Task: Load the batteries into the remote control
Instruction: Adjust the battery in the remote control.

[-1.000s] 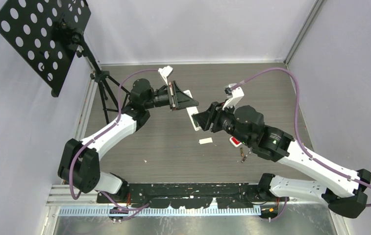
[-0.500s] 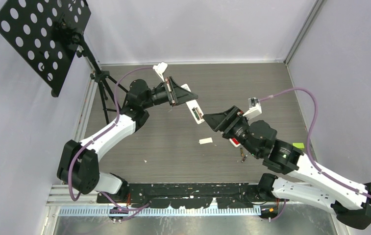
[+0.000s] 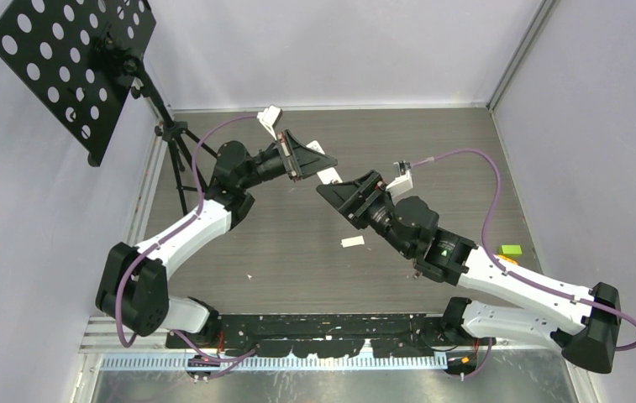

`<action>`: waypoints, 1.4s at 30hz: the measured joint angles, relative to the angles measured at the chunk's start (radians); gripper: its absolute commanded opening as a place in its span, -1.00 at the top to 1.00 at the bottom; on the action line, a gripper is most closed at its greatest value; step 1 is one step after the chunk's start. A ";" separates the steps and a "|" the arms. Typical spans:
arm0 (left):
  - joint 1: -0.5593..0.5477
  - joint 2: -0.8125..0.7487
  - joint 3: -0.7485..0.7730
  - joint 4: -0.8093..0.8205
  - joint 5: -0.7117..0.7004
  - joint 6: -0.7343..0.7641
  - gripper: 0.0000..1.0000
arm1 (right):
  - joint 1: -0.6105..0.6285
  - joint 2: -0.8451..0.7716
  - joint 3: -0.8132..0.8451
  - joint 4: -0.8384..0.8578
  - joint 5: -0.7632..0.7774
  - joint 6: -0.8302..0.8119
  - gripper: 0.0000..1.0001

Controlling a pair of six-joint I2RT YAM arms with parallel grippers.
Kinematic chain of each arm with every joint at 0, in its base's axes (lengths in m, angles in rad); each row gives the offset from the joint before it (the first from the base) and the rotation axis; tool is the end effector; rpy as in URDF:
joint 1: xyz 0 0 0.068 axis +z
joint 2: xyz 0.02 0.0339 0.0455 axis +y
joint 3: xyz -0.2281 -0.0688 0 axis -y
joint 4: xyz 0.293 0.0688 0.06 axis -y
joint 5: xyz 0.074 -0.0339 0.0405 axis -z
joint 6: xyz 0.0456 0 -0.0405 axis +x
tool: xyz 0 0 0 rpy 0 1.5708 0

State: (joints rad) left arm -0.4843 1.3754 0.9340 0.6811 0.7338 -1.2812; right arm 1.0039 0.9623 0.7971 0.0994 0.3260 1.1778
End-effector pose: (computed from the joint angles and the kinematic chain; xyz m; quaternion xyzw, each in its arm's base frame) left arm 0.3142 -0.1998 0.2919 0.0364 0.6407 -0.7078 0.2951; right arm 0.1763 0.2498 0.3040 0.1730 0.7080 0.5435 0.4165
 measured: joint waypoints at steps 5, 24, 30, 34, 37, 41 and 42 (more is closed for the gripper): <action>0.000 0.000 -0.009 0.028 0.000 -0.017 1.00 | 0.000 0.005 0.000 0.037 0.015 0.029 -0.56; 0.002 0.000 -0.040 0.147 0.004 -0.083 1.00 | 0.000 0.020 0.000 0.046 0.066 0.112 0.21; 0.011 0.000 -0.040 0.140 -0.002 -0.172 1.00 | -0.004 0.014 -0.004 0.079 0.055 0.119 0.24; 0.009 0.000 -0.040 0.139 0.000 -0.154 1.00 | -0.005 0.011 -0.015 0.092 0.053 0.116 -0.39; 0.007 0.000 -0.040 0.135 0.002 -0.113 1.00 | -0.006 0.006 -0.032 0.094 0.054 0.101 -0.48; 0.008 -0.002 -0.040 0.117 0.011 -0.063 1.00 | -0.008 -0.035 -0.058 0.087 0.054 0.061 -0.42; 0.009 -0.002 -0.040 0.112 0.014 -0.051 1.00 | -0.009 -0.055 -0.061 0.080 0.054 0.048 -0.38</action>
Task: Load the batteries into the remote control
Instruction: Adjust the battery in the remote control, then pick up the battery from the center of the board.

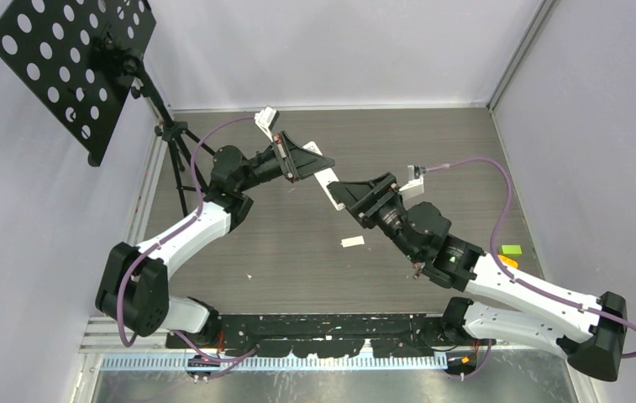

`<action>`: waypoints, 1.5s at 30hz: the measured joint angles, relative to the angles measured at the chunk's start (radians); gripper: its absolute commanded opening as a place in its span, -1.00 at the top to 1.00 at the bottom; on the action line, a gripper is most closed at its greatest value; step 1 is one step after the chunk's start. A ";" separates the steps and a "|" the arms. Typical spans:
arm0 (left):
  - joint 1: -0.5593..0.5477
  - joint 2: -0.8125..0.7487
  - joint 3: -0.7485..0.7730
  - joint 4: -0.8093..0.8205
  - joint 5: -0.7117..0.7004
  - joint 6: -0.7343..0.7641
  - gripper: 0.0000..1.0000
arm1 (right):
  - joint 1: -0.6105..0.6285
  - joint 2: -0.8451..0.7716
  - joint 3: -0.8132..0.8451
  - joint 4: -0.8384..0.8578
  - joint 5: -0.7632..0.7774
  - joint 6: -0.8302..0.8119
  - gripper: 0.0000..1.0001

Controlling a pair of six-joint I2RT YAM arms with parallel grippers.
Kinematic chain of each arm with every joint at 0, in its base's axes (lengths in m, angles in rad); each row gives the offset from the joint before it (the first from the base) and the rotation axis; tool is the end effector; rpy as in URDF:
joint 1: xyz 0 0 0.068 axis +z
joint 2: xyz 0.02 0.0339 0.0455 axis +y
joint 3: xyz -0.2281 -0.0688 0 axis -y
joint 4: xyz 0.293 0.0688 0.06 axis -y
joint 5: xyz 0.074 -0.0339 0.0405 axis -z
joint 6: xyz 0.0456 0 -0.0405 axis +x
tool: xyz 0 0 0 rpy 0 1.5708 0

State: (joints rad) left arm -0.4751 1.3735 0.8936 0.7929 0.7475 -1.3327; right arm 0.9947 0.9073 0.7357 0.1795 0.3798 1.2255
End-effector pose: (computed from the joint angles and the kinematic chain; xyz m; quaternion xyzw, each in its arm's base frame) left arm 0.3105 -0.1946 0.2882 0.0408 0.6208 -0.7244 0.2969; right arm 0.1748 0.2380 0.3032 0.2127 0.6716 0.5653 0.4290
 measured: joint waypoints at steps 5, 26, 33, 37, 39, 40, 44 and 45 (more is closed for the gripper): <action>0.003 -0.009 0.000 -0.003 0.021 0.012 1.00 | -0.002 -0.060 -0.009 -0.039 -0.003 -0.062 -0.12; 0.018 -0.015 0.000 -0.040 0.050 0.035 1.00 | -0.008 -0.011 0.035 -0.119 -0.035 -0.206 -0.07; 0.027 -0.037 0.000 -0.177 0.049 0.192 1.00 | -0.009 -0.035 0.058 -0.254 -0.023 -0.269 -0.48; 0.039 -0.070 0.000 -0.315 0.016 0.351 1.00 | -0.020 -0.093 0.084 -0.370 0.006 -0.301 -0.47; 0.040 -0.085 0.000 -0.397 -0.017 0.428 1.00 | -0.037 -0.097 0.137 -0.456 0.021 -0.313 -0.41; 0.040 -0.089 0.000 -0.436 -0.034 0.461 1.00 | -0.047 -0.090 0.166 -0.497 0.024 -0.317 -0.38; 0.040 -0.092 0.000 -0.553 -0.079 0.556 1.00 | -0.122 -0.008 0.272 -0.655 0.014 -0.333 -0.14; 0.040 -0.093 0.000 -0.566 -0.082 0.564 1.00 | -0.155 0.019 0.289 -0.690 0.002 -0.334 -0.09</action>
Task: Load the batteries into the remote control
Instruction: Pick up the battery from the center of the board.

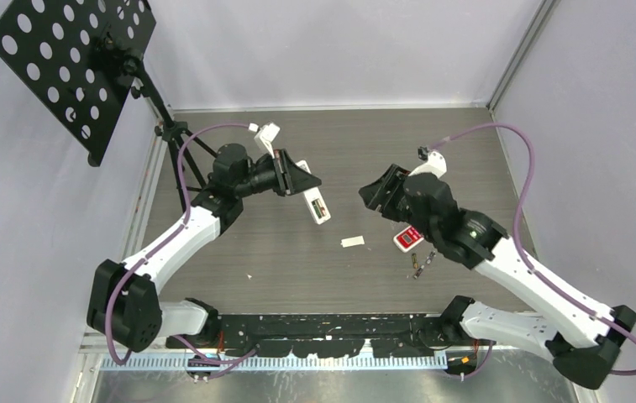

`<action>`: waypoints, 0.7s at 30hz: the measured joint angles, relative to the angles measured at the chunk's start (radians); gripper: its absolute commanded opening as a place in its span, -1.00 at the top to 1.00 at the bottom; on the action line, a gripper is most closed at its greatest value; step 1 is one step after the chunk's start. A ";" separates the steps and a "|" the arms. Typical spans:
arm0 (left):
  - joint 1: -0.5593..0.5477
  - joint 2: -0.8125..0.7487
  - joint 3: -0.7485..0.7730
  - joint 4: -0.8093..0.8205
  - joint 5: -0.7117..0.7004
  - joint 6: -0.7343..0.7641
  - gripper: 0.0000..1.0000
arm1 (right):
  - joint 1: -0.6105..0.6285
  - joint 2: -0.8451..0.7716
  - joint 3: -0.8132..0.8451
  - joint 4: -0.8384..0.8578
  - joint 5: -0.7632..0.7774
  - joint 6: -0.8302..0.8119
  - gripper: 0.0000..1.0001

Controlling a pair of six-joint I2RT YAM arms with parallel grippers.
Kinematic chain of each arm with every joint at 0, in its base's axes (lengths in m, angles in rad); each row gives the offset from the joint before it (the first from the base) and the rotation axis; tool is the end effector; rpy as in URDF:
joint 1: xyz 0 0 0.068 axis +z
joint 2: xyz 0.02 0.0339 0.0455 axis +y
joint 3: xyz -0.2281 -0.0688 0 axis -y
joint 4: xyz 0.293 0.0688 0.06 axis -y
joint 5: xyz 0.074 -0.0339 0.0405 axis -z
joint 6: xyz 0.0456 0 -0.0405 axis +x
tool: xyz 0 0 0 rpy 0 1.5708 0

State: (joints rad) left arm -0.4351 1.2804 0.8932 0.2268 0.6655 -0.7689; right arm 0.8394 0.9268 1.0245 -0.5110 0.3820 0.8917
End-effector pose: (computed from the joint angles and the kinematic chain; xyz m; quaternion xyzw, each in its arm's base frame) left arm 0.3120 -0.1761 0.2594 0.0892 0.7449 -0.5519 0.3641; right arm 0.1965 0.1936 0.3375 0.1253 0.8189 0.3059 0.4691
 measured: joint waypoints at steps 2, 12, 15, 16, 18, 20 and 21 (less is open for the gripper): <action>0.000 -0.005 -0.006 -0.013 0.000 0.020 1.00 | -0.076 0.056 0.008 -0.060 -0.034 0.001 0.01; -0.003 -0.044 -0.077 0.067 0.098 0.007 1.00 | -0.269 0.285 -0.099 -0.352 -0.008 0.025 0.03; -0.013 -0.044 -0.077 0.100 0.132 -0.004 1.00 | -0.285 0.284 -0.137 -0.393 0.014 0.034 -0.07; -0.017 -0.044 -0.077 0.112 0.142 -0.006 1.00 | -0.288 0.284 -0.145 -0.400 0.018 0.037 -0.08; -0.028 -0.043 -0.078 0.136 0.160 -0.010 1.00 | -0.291 0.284 -0.161 -0.404 0.023 0.041 -0.08; -0.039 -0.043 -0.079 0.156 0.177 -0.011 1.00 | -0.292 0.285 -0.179 -0.403 0.027 0.046 -0.04; -0.044 -0.043 -0.079 0.166 0.185 -0.010 1.00 | -0.293 0.285 -0.189 -0.402 0.028 0.049 0.03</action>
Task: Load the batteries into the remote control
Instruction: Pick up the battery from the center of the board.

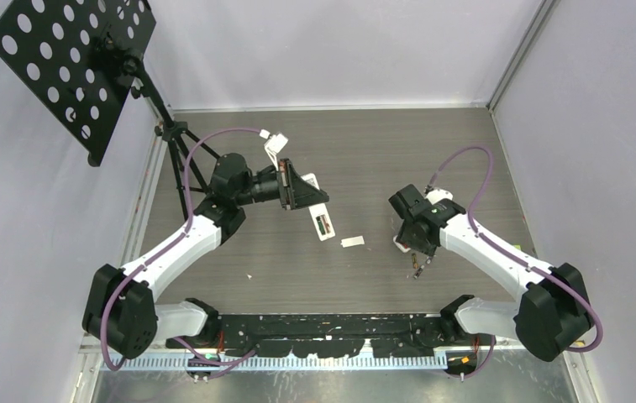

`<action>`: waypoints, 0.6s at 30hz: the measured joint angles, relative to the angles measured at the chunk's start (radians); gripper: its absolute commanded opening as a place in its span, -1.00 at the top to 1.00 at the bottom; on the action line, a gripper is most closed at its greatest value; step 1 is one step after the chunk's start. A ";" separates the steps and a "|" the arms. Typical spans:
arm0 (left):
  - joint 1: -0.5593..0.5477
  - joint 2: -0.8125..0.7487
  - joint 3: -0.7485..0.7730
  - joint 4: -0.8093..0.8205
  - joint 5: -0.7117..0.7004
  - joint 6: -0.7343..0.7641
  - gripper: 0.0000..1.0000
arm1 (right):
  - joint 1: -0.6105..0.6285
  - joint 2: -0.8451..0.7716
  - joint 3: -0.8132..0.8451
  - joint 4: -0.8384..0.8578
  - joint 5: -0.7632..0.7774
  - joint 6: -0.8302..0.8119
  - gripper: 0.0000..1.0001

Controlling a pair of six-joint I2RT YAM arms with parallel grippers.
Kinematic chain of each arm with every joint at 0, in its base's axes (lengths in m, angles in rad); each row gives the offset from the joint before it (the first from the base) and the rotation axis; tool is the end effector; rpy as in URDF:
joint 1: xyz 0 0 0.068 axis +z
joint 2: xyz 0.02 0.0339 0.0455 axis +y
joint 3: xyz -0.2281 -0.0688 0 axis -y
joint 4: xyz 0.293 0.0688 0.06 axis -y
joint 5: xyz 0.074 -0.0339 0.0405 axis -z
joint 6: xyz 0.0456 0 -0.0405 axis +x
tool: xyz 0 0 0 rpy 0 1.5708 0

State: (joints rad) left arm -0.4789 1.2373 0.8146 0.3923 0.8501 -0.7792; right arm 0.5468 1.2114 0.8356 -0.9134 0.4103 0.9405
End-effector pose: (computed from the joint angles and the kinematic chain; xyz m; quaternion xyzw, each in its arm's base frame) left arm 0.2870 -0.1876 0.2604 0.1861 0.6895 -0.6125 0.3388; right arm 0.2371 0.1230 0.1640 0.2176 0.9450 -0.0554 0.2377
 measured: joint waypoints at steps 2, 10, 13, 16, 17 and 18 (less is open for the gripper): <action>-0.007 0.000 0.000 0.014 0.011 0.000 1.00 | -0.002 0.000 -0.020 0.002 -0.001 0.001 0.20; -0.017 0.009 0.000 0.025 0.025 -0.002 1.00 | -0.018 0.047 -0.079 0.042 -0.013 0.000 0.34; -0.018 0.018 0.000 0.026 0.025 -0.002 1.00 | -0.024 0.070 -0.087 0.063 -0.017 -0.001 0.35; -0.018 0.022 0.000 0.026 0.025 -0.002 1.00 | -0.031 0.080 -0.097 0.081 -0.020 -0.002 0.35; -0.018 0.023 0.000 0.027 0.025 -0.002 1.00 | -0.035 0.084 -0.102 0.090 -0.024 -0.003 0.35; -0.018 0.025 0.000 0.027 0.025 -0.003 1.00 | -0.040 0.086 -0.108 0.099 -0.028 -0.004 0.34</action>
State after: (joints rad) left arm -0.4965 1.2621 0.8146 0.4194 0.8749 -0.7818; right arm 0.5072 1.2976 0.7277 -0.8143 0.3824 0.9363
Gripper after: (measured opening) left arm 0.257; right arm 0.328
